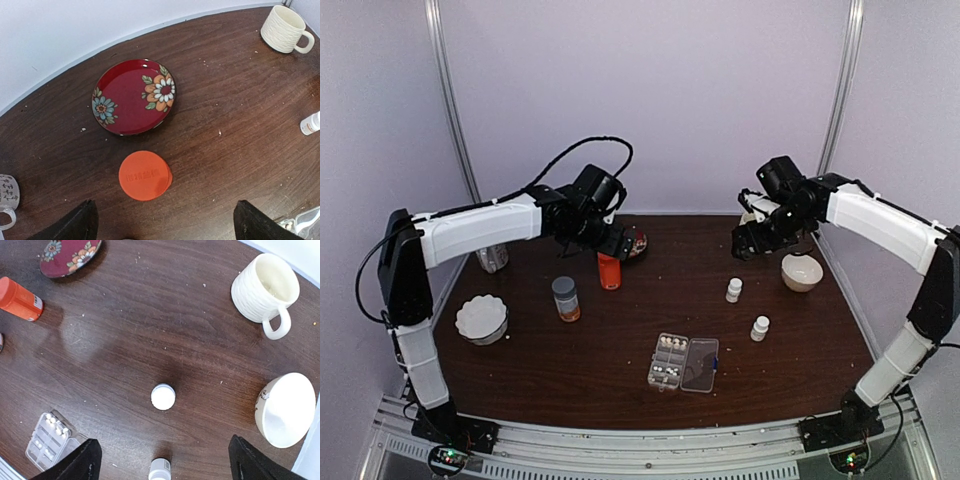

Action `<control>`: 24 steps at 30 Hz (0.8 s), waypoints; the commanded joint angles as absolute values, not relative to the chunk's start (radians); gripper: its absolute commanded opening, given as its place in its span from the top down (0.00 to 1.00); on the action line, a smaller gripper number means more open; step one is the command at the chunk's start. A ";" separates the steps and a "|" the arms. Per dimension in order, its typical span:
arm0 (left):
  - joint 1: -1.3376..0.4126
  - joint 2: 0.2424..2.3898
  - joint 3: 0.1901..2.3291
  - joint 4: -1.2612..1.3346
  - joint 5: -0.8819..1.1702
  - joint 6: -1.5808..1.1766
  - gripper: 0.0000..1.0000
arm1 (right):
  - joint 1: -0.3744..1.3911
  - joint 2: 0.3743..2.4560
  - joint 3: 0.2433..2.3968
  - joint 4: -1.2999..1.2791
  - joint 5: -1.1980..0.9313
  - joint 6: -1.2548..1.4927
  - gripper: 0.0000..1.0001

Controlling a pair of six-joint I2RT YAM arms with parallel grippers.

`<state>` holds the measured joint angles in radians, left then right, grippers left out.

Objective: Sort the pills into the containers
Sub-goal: Pick up the pill bottle from the center of the board.

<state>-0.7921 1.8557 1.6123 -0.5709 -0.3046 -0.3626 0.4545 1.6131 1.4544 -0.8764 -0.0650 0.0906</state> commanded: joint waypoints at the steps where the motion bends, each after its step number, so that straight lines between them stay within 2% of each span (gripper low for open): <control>1: -0.755 1.944 1.729 -0.663 -0.218 -0.428 0.02 | 0.475 1.513 1.407 -0.812 -0.055 0.158 0.01; 10: -0.709 2.026 1.775 -0.679 -0.209 -0.506 0.03 | 0.474 1.373 1.332 -0.741 -0.090 0.194 0.00; 20: -0.709 2.086 1.802 -0.683 -0.231 -0.513 0.19 | 0.474 1.349 1.298 -0.746 -0.098 0.199 0.00; 24: -0.706 2.097 1.807 -0.688 -0.239 -0.516 0.19 | 0.474 1.345 1.295 -0.748 -0.097 0.198 0.00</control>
<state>-0.7086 2.0792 1.7756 -0.6888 -0.2245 -0.5034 0.4675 1.3666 1.3022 -0.7616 -0.0933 0.1898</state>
